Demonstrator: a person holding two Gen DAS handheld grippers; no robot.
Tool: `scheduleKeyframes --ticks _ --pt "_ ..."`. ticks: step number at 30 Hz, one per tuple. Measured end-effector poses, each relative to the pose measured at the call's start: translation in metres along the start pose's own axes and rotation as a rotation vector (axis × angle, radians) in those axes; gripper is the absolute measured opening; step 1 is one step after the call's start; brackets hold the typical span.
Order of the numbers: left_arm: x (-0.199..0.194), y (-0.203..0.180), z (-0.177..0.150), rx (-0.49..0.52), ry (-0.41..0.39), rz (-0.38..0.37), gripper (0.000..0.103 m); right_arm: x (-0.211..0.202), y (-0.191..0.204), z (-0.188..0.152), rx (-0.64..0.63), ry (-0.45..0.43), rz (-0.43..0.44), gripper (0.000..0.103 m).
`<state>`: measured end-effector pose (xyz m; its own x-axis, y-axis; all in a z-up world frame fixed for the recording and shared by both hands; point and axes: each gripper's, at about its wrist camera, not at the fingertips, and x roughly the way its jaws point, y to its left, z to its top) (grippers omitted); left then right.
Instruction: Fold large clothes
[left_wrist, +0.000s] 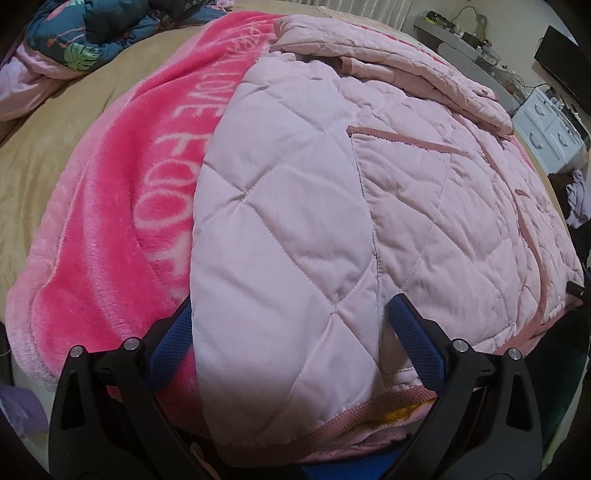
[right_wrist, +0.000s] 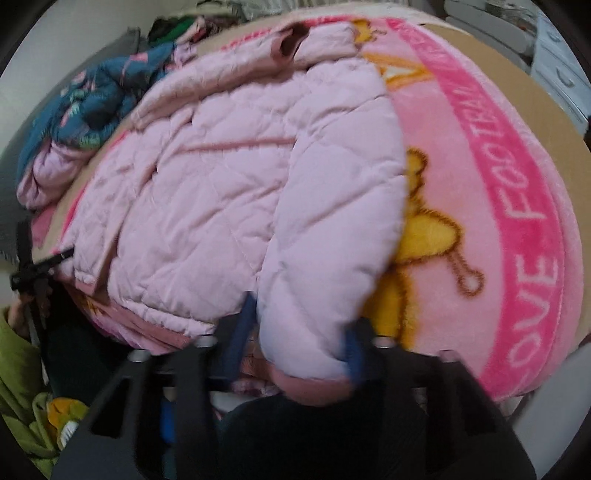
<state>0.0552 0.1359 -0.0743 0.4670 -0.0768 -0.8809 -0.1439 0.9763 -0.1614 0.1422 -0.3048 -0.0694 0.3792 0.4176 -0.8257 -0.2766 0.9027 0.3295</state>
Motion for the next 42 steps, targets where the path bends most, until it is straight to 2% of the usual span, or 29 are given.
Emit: scheduleKeyframes --ticks 5,8,10,16,17,19,20,22,24,26,27,28,29,30,31,33,38,40,41,42 --pt "0.002 -0.002 0.000 -0.003 -0.012 -0.001 0.094 -0.021 -0.007 0.010 0.052 -0.089 0.111 0.027" --pt "0.004 -0.005 -0.003 -0.008 -0.027 0.010 0.094 -0.019 0.001 0.019 0.024 -0.070 0.127 0.030" --pt "0.003 -0.008 -0.004 0.002 -0.035 0.020 0.094 -0.010 0.007 0.019 0.007 -0.030 0.125 0.047" --pt "0.001 -0.008 -0.006 0.007 -0.043 0.009 0.092 0.008 0.000 0.012 -0.022 0.086 0.049 0.062" --pt "0.000 -0.008 -0.007 0.009 -0.047 0.000 0.090 0.011 -0.004 0.011 -0.015 0.110 0.052 0.064" --pt "-0.002 -0.009 -0.009 0.017 -0.053 -0.039 0.073 0.017 -0.008 0.007 -0.017 0.163 0.047 0.071" --pt "-0.004 -0.011 -0.010 0.025 -0.059 -0.047 0.070 0.021 -0.008 0.005 -0.029 0.192 0.042 0.072" --pt "-0.006 -0.012 -0.012 0.030 -0.066 -0.077 0.051 0.029 -0.004 0.003 -0.054 0.237 0.043 0.077" --pt "-0.009 -0.010 -0.012 0.020 -0.061 -0.111 0.044 0.033 0.000 0.005 -0.078 0.250 0.028 0.077" --pt "-0.013 -0.007 -0.011 0.006 -0.061 -0.137 0.037 0.031 0.004 0.009 -0.091 0.219 0.026 0.071" --pt "-0.016 -0.004 -0.011 0.002 -0.062 -0.140 0.032 0.029 0.005 0.010 -0.097 0.195 0.034 0.061" --pt "-0.018 -0.002 -0.011 0.002 -0.057 -0.148 0.032 0.026 0.007 0.011 -0.107 0.171 0.036 0.049" --pt "-0.019 0.000 -0.012 -0.002 -0.046 -0.153 0.032 0.021 0.009 0.012 -0.116 0.128 0.049 0.042" --pt "-0.020 0.001 -0.013 -0.004 -0.037 -0.154 0.036 0.013 0.009 0.013 -0.113 0.078 0.071 0.029" --pt "-0.019 0.001 -0.014 -0.001 -0.020 -0.153 0.046 0.006 0.008 0.014 -0.102 0.039 0.091 0.025" --pt "-0.015 0.001 -0.020 0.011 0.023 -0.156 0.061 -0.013 0.008 0.015 -0.085 -0.074 0.134 0.022" --pt "-0.011 -0.014 -0.024 0.069 0.027 -0.128 0.062 -0.051 0.014 0.026 -0.061 -0.272 0.220 0.020" --pt "-0.011 -0.017 -0.023 0.070 0.001 -0.120 0.036 -0.058 0.017 0.034 -0.058 -0.308 0.228 0.020" --pt "-0.012 -0.017 -0.022 0.072 -0.010 -0.117 0.031 -0.060 0.019 0.037 -0.064 -0.323 0.226 0.020" --pt "-0.016 -0.017 -0.019 0.069 -0.029 -0.113 0.021 -0.060 0.022 0.039 -0.068 -0.336 0.222 0.020"
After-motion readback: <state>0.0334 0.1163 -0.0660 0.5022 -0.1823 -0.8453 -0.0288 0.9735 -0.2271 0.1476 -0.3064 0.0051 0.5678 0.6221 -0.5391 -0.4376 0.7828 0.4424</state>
